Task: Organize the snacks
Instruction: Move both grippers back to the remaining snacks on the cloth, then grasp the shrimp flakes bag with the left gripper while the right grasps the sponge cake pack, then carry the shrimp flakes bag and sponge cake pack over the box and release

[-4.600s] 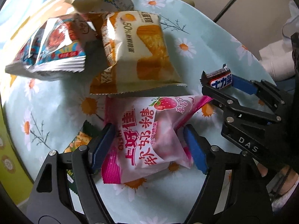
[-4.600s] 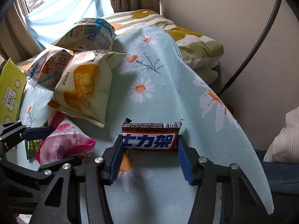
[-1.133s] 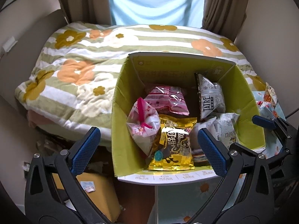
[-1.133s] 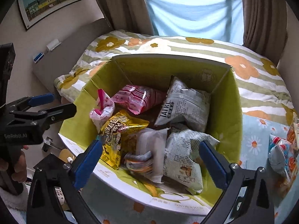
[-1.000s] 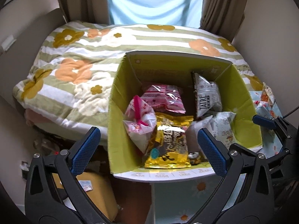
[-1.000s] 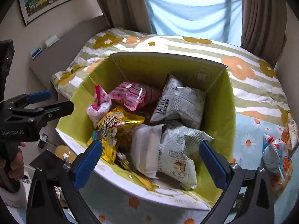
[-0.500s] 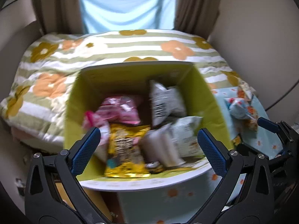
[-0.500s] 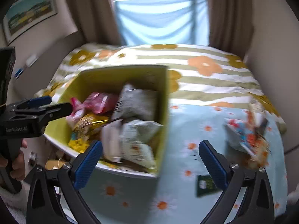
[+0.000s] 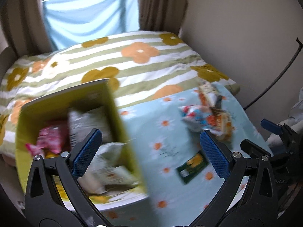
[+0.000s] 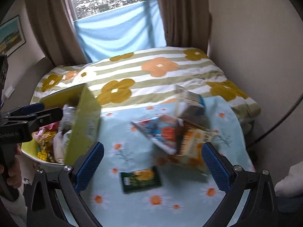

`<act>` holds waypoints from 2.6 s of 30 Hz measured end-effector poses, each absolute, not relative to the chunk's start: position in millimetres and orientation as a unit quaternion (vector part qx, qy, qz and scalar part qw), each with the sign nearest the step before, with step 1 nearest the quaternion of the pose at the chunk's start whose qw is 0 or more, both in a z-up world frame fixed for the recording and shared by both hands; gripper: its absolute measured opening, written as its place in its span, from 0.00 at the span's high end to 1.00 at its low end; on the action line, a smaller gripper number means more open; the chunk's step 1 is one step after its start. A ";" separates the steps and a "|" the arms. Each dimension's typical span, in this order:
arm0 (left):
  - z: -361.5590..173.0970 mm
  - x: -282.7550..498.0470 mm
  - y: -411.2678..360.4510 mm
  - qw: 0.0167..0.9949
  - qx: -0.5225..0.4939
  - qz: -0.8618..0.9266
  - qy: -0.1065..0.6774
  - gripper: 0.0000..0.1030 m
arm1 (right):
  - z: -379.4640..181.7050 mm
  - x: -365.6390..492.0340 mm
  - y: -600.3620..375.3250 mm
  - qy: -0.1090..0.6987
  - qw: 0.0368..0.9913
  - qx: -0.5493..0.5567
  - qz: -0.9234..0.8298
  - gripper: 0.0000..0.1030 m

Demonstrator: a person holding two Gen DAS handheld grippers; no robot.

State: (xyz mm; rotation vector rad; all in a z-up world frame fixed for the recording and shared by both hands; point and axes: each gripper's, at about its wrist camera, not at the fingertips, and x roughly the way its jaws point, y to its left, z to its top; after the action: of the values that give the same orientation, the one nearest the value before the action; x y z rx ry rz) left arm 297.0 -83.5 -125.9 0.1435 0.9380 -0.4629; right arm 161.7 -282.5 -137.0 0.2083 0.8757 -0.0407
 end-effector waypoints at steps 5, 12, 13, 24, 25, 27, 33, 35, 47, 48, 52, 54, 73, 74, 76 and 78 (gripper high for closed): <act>-139.6 305.2 -152.3 0.852 0.086 -0.232 0.462 0.00 | -158.8 164.7 -337.0 0.448 0.885 0.123 -0.027 0.00; -182.9 321.0 -222.4 0.820 0.110 -0.235 0.510 0.01 | -188.5 176.9 -380.3 0.474 0.870 0.134 -0.021 0.00; -191.5 323.2 -231.9 0.814 0.118 -0.234 0.518 0.01 | -193.4 179.3 -383.8 0.478 0.867 0.138 -0.018 0.00; -258.7 353.2 -272.1 0.773 0.169 -0.232 0.566 0.01 | -244.5 195.3 -393.6 0.516 0.836 0.185 -0.010 0.00; -264.8 356.2 -273.6 0.770 0.173 -0.233 0.569 0.01 | -248.8 196.6 -393.6 0.519 0.834 0.189 -0.011 0.00; -275.2 360.6 -275.4 0.762 0.176 -0.237 0.577 0.01 | -255.2 200.2 -392.5 0.524 0.829 0.196 -0.016 0.00; -290.8 366.0 -273.1 0.744 0.170 -0.257 0.593 0.22 | -266.3 210.7 -385.7 0.531 0.822 0.204 -0.020 0.00; -292.4 365.5 -271.7 0.740 0.162 -0.266 0.596 0.24 | -269.6 213.7 -384.3 0.533 0.820 0.208 -0.020 0.00; -284.1 364.0 -264.1 0.747 0.172 -0.266 0.585 0.37 | -278.3 221.5 -378.9 0.536 0.816 0.214 -0.026 0.00; -282.1 363.2 -262.4 0.747 0.171 -0.267 0.584 0.37 | -279.5 222.2 -379.1 0.537 0.816 0.213 -0.026 0.01; -279.6 361.8 -256.6 0.750 0.171 -0.260 0.583 0.37 | -284.5 224.6 -380.3 0.541 0.812 0.216 -0.026 0.01; -279.2 361.8 -252.2 0.752 0.166 -0.257 0.584 0.37 | -286.2 227.3 -380.4 0.541 0.812 0.219 -0.025 0.01; -260.0 343.0 -220.9 0.776 0.123 -0.221 0.577 0.37 | -270.4 209.6 -366.4 0.542 0.818 0.193 0.003 0.42; -254.0 339.9 -218.9 0.780 0.121 -0.218 0.574 0.37 | -265.0 207.7 -367.3 0.539 0.820 0.190 0.005 0.42; -239.1 334.1 -212.3 0.790 0.110 -0.212 0.564 0.37 | -250.6 203.4 -367.8 0.533 0.826 0.184 0.013 0.42; -219.8 327.3 -204.6 0.804 0.093 -0.206 0.551 0.37 | -233.7 200.4 -366.2 0.526 0.833 0.171 0.023 0.42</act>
State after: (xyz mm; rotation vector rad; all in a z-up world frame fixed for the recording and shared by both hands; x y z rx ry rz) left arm 327.3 -204.6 -219.8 0.2002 1.1796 -0.4410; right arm 200.4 -366.2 -233.7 0.3626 1.1138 0.0489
